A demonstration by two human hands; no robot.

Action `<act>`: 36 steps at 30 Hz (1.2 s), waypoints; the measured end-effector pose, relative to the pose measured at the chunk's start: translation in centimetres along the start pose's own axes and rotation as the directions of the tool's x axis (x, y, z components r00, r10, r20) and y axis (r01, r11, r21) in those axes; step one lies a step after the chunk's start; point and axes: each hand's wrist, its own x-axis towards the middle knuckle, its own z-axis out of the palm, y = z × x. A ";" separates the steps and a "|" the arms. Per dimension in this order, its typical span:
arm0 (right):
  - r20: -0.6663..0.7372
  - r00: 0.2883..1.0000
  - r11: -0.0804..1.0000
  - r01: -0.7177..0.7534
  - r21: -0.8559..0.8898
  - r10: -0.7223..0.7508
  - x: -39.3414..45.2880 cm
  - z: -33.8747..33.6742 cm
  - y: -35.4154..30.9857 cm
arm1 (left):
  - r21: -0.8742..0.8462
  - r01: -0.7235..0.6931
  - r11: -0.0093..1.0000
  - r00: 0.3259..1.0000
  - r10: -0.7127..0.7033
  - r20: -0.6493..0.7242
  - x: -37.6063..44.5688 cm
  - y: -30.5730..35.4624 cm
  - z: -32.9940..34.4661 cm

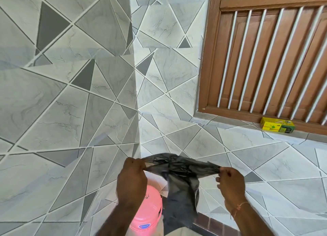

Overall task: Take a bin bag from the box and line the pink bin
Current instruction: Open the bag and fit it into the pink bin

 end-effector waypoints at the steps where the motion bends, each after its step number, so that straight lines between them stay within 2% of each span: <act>1: -0.039 0.998 0.995 0.048 -0.088 -0.052 0.2 -0.3 0.4 | 0.020 -0.018 1.000 1.000 0.019 -0.020 0.0 0.0 -0.1; 3: -0.049 0.987 0.960 0.138 -0.242 -0.154 0.2 -0.7 0.9 | -0.075 0.013 0.997 0.998 -0.017 -0.057 0.2 0.3 0.0; 5: -0.018 0.970 0.911 0.222 -0.348 -0.244 0.0 -0.9 1.2 | -0.282 0.119 0.952 0.987 -0.143 -0.067 0.7 0.7 0.4; 6: -0.007 0.960 0.884 0.254 -0.392 -0.279 0.0 -1.0 1.4 | -0.396 0.194 0.898 0.972 -0.232 -0.049 1.0 0.8 0.4; 8: -0.014 0.956 0.848 0.254 -0.465 -0.294 0.3 -1.4 2.2 | -0.574 0.303 0.760 0.920 -0.391 -0.032 1.9 0.8 0.3; 9: -0.027 0.964 0.844 0.218 -0.490 -0.265 0.6 -1.7 2.7 | -0.592 0.311 0.744 0.904 -0.423 -0.057 2.3 0.7 0.0; 10: -0.046 0.971 0.841 0.177 -0.511 -0.233 1.0 -2.2 3.3 | -0.553 0.307 0.774 0.897 -0.430 -0.104 2.6 0.6 -0.4; 12: -0.077 0.981 0.831 0.111 -0.546 -0.181 1.9 -3.5 4.5 | -0.451 0.272 0.850 0.907 -0.383 -0.173 3.4 -0.2 -1.3; 14: -0.081 0.985 0.804 0.077 -0.589 -0.154 2.6 -4.5 5.4 | -0.401 0.229 0.887 0.935 -0.315 -0.164 4.0 -1.2 -1.7; 17: -0.047 0.991 0.767 0.069 -0.639 -0.128 3.0 -4.8 6.4 | -0.353 0.157 0.922 0.979 -0.193 -0.070 3.7 -1.2 -1.5; 19: -0.033 0.979 0.744 0.131 -0.656 -0.202 2.9 -4.1 6.1 | -0.337 0.095 0.937 0.995 -0.088 0.037 3.0 -0.3 -1.1; 21: 0.015 0.904 0.723 0.352 -0.595 -0.427 2.0 -2.7 4.7 | -0.369 0.032 0.929 0.993 0.012 0.118 2.1 0.8 -0.7; 23: 0.134 0.732 0.645 0.659 -0.387 -0.668 -0.4 -0.7 2.0 | -0.411 -0.028 0.911 0.976 0.114 0.186 1.2 2.2 -0.4; 24: 0.228 0.648 0.591 0.759 -0.273 -0.727 -1.8 0.2 0.6 | -0.432 -0.046 0.901 0.959 0.161 0.233 0.7 3.0 -0.4; 25: 0.330 0.594 0.568 0.803 -0.183 -0.733 -3.2 1.2 -0.7 | -0.459 -0.060 0.886 0.939 0.206 0.276 0.2 3.8 -0.3; 26: 0.429 0.567 0.581 0.806 -0.112 -0.703 -4.3 2.1 -1.8 | -0.488 -0.072 0.870 0.919 0.248 0.306 -0.2 4.4 -0.3; 28: 0.588 0.564 0.697 0.717 -0.001 -0.580 -5.8 3.5 -3.0 | -0.542 -0.094 0.835 0.890 0.314 0.330 -0.6 5.3 -0.3; 29: 0.622 0.566 0.744 0.667 0.040 -0.541 -6.3 4.1 -3.4 | -0.558 -0.104 0.823 0.885 0.333 0.326 -0.6 5.6 -0.3; 31: 0.598 0.596 0.767 0.640 0.051 -0.536 -6.5 5.0 -3.2 | -0.573 -0.112 0.812 0.887 0.342 0.311 -0.5 5.9 -0.6; 33: 0.523 0.621 0.725 0.688 -0.007 -0.584 -6.1 5.3 -2.6 | -0.546 -0.144 0.825 0.900 0.339 0.276 -0.1 5.3 -1.1; 34: 0.491 0.606 0.672 0.738 -0.055 -0.625 -5.8 5.3 -2.4 | -0.510 -0.182 0.841 0.907 0.344 0.242 0.2 4.7 -1.4; 36: 0.500 0.516 0.465 0.854 -0.233 -0.696 -5.1 5.0 -2.1 | -0.337 -0.310 0.889 0.892 0.395 0.220 0.7 3.5 -2.1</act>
